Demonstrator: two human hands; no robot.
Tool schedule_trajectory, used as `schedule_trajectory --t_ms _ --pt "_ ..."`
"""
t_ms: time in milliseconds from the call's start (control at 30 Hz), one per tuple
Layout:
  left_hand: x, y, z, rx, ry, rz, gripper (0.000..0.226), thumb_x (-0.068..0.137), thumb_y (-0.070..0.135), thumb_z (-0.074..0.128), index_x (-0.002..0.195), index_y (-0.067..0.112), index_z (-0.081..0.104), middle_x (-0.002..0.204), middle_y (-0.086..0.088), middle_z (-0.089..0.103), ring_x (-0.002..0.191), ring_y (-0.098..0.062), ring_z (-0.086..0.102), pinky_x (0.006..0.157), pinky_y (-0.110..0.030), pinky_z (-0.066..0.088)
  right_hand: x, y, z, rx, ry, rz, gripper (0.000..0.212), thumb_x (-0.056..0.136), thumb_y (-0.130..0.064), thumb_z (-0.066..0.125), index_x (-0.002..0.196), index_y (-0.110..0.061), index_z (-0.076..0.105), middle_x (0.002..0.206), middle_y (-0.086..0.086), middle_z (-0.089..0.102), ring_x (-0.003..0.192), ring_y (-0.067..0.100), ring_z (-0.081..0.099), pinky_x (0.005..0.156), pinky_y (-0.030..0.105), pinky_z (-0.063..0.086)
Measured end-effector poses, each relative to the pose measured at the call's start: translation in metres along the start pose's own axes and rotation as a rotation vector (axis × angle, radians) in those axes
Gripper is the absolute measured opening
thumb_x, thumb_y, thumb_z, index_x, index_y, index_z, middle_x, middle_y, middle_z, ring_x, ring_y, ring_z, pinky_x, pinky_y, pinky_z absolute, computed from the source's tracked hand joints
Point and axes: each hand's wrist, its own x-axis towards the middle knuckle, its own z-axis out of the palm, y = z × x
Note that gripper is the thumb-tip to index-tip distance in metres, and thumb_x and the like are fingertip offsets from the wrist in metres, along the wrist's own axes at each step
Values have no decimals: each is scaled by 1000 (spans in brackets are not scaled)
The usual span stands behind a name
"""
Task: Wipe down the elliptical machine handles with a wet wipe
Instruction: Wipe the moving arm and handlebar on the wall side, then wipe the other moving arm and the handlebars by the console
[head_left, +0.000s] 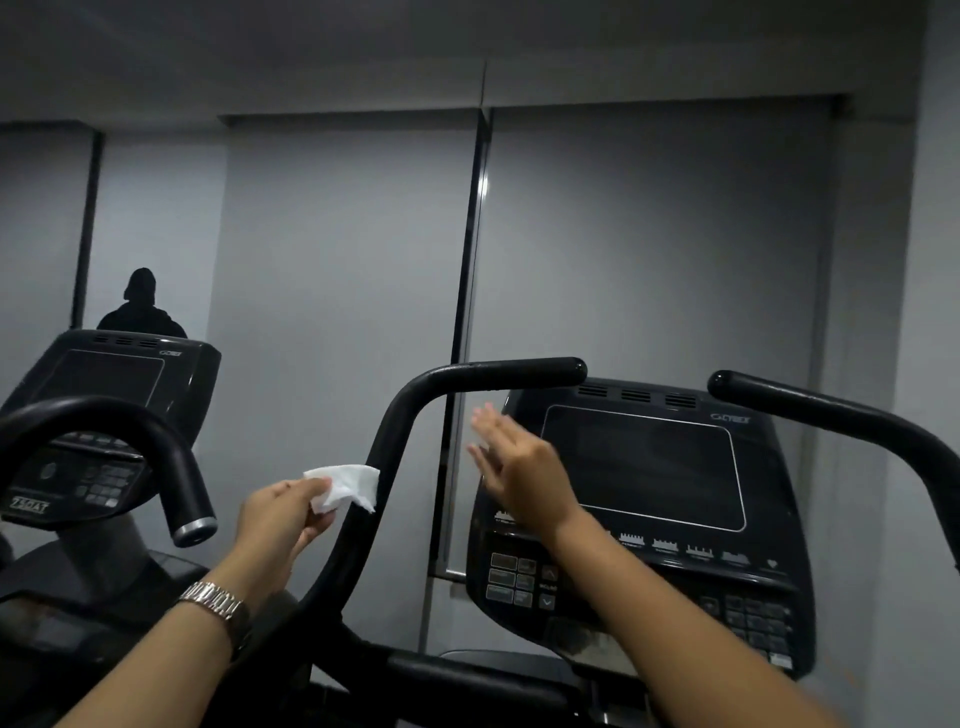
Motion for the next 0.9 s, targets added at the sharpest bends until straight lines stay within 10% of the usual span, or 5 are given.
schedule_trajectory --t_ms 333,467,900 --pt "10 36 39 236 335 440 5 87 15 62 87 10 60 91 -10 65 81 -21 59 73 -32 51 27 93 -82 -357 28 224 39 80 -5 72 117 1 62 121 17 63 110 33 61 94 49 46" --pt "11 44 70 417 289 616 17 90 21 58 80 8 60 62 8 58 63 -11 56 69 -24 42 37 104 -86 -275 -108 296 29 81 -11 71 110 -8 69 108 15 69 94 34 68 79 47 55" --pt "46 9 117 858 81 1198 14 90 21 62 84 8 65 77 -5 66 59 -17 53 55 -21 35 48 113 -69 -210 38 238 11 69 -3 80 76 2 72 80 14 73 75 34 70 63 44 57"
